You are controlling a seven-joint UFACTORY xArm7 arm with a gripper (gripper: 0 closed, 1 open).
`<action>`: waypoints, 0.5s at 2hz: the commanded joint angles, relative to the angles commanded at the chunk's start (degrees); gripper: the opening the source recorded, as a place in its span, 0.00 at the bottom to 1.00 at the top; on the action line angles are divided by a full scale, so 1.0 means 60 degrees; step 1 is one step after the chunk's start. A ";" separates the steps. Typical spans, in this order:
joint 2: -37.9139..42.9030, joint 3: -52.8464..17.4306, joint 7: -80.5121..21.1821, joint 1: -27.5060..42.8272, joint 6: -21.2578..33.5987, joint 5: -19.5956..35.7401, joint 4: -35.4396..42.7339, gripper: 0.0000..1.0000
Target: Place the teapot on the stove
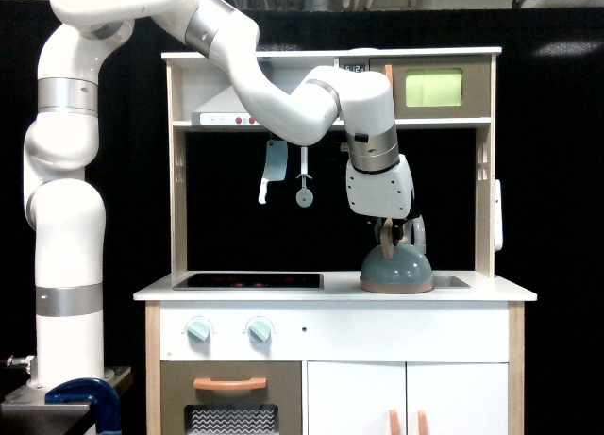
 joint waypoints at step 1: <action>-0.0127 0.0139 -0.0001 -0.0205 0.0018 -0.0099 -0.0091 0.00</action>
